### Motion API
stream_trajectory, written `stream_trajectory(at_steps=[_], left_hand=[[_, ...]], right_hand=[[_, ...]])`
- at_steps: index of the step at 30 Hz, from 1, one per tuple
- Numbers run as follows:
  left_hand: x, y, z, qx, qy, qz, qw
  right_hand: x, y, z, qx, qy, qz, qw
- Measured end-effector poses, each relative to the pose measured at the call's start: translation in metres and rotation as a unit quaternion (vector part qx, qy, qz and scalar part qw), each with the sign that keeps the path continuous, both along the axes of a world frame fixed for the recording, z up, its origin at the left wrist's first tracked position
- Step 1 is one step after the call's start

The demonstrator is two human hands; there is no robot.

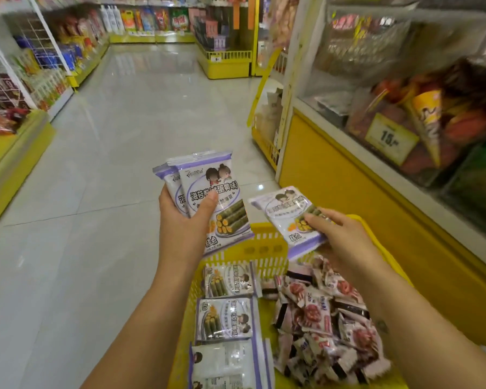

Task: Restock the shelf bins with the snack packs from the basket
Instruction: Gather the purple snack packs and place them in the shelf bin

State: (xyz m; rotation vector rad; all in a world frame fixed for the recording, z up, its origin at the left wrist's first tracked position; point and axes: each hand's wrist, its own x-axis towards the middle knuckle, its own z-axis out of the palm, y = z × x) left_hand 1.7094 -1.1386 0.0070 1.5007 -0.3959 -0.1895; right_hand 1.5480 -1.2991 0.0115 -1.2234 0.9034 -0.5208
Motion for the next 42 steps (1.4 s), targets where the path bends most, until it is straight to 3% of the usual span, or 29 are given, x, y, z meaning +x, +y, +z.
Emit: stream_trajectory(at_steps=[4, 10, 17, 20, 28, 34, 39, 42], left_hand=[[-0.035, -0.011, 0.043, -0.019, -0.021, -0.026, 0.999], [-0.098, -0.017, 0.102, -0.03, -0.062, -0.086, 0.994], [-0.151, -0.015, 0.163, -0.1, -0.068, -0.163, 0.979], [-0.175, -0.016, 0.187, -0.118, -0.079, -0.205, 0.968], [-0.206, -0.017, 0.246, -0.121, -0.119, -0.337, 0.926], [-0.224, -0.039, 0.292, -0.121, -0.124, -0.473, 0.864], [-0.242, -0.074, 0.332, -0.13, -0.119, -0.55, 0.816], [-0.251, -0.102, 0.358, -0.131, -0.163, -0.574, 0.791]], right_hand=[[-0.035, 0.016, 0.056, 0.032, -0.113, 0.073, 0.99], [-0.082, 0.038, 0.127, -0.092, -0.154, 0.079, 0.981], [-0.133, 0.058, 0.182, -0.241, -0.231, 0.042, 0.942], [-0.142, 0.065, 0.199, -0.274, -0.224, 0.033, 0.935], [-0.18, 0.062, 0.259, -0.24, -0.214, 0.088, 0.943], [-0.228, 0.043, 0.338, -0.194, -0.113, 0.245, 0.943], [-0.261, 0.025, 0.397, -0.28, -0.037, 0.192, 0.94], [-0.277, 0.012, 0.426, -0.364, 0.001, 0.15, 0.919]])
